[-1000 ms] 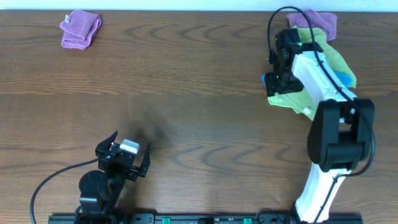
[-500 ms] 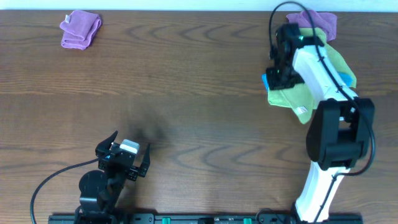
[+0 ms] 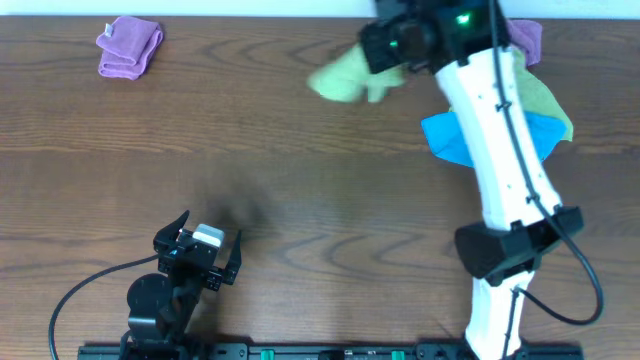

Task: Fold the cloth
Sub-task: 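Pull the green cloth left with the right gripper and lay it down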

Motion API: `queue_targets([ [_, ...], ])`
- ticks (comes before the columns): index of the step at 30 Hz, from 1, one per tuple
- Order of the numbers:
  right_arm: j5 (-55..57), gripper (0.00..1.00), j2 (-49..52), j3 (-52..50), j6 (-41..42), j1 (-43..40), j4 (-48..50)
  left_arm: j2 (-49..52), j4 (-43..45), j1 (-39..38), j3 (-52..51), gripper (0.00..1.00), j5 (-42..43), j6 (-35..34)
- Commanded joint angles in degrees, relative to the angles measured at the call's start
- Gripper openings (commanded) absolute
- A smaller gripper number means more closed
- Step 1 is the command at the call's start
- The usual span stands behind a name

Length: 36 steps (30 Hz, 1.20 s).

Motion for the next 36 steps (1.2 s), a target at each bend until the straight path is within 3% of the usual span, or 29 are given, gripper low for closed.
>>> queue_targets([
  [1, 3.89, 0.01, -0.76, 0.90, -2.14, 1.68, -0.79, -0.33, -0.35, -0.20, -1.18, 0.95, -0.17, 0.37],
  [7, 25.18, 0.01, -0.76, 0.90, 10.27, 0.11, -1.62, -0.33, -0.35, -0.20, -1.18, 0.95, -0.17, 0.37],
  [10, 26.36, 0.02, -0.76, 0.90, 16.22, -0.35, -2.03, -0.33, -0.35, -0.20, -1.18, 0.95, -0.17, 0.37],
  [16, 12.83, 0.02, -0.76, 0.90, 16.28, 3.76, -1.97, -0.33, -0.35, -0.20, -1.18, 0.95, -0.17, 0.37],
  [21, 4.46, 0.01, -0.76, 0.92, 16.02, 12.72, -1.66, -0.33, -0.35, -0.20, -1.18, 0.95, -0.17, 0.37],
  [26, 11.52, 0.01, -0.76, 0.92, 12.46, 17.57, -2.49, -0.33, -0.35, -0.20, -1.18, 0.95, -0.17, 0.37],
  [30, 23.56, 0.02, 0.24, 0.33, 12.46, 15.19, -6.80, -0.33, -0.35, -0.20, -1.18, 0.95, -0.17, 0.37],
  [31, 25.97, 0.21, 1.01, -0.59, 12.48, 13.33, -9.20, -0.33, -0.35, -0.20, -1.18, 0.95, -0.17, 0.37],
  [32, 27.32, 0.61, 1.77, -1.95, 12.50, 11.19, -11.85, -0.33, -0.35, -0.20, -1.18, 0.95, -0.17, 0.37],
  [34, 26.10, 0.98, 2.71, -3.82, 13.49, 8.20, -15.17, -0.33, -0.35, -0.20, -1.18, 0.95, -0.17, 0.37],
  [36, 19.50, 0.99, 2.95, -5.38, 13.77, 5.62, -15.78, -0.33, -0.35, -0.20, -1.18, 0.95, -0.17, 0.37],
])
